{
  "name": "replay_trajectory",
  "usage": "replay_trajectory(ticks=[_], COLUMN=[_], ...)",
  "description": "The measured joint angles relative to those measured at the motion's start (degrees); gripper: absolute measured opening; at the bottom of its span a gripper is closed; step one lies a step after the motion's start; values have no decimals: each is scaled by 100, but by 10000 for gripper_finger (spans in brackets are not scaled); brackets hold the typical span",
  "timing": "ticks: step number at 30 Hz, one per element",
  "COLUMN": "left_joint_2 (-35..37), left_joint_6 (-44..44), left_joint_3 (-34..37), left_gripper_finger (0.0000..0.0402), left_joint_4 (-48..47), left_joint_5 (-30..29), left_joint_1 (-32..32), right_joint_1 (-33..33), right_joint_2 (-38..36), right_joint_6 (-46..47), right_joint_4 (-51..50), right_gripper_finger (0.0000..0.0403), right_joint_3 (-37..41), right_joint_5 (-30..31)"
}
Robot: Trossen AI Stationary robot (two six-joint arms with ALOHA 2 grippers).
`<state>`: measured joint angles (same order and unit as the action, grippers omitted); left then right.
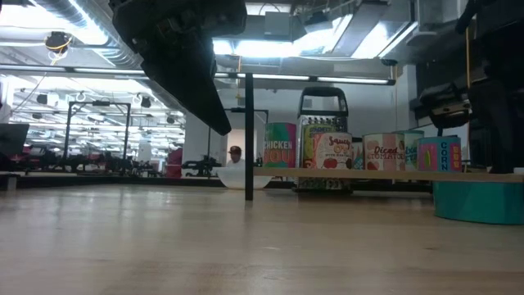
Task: Pick and place cans onto a shelf
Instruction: Put the canned tuna on the shelf
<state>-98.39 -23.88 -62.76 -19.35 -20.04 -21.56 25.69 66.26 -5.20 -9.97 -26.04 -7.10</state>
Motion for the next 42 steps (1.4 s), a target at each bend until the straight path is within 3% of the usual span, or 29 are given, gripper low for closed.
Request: replay_trajectory(ticks=[28,42], left_joint_2=[0,0], left_joint_6=[-154,-151], left_joint_3=[0,0], left_gripper_finger=[0,0], left_joint_4=[0,0], left_joint_5=[-3,-3], left_joint_1=[0,0], right_joint_1=[-2,-2], right_joint_2=[16,871], right_joint_6=[400,476], right_joint_4=[238,445], right_gripper_finger=[59,59], right_joint_3=[13,13], right_joint_5=[3,13])
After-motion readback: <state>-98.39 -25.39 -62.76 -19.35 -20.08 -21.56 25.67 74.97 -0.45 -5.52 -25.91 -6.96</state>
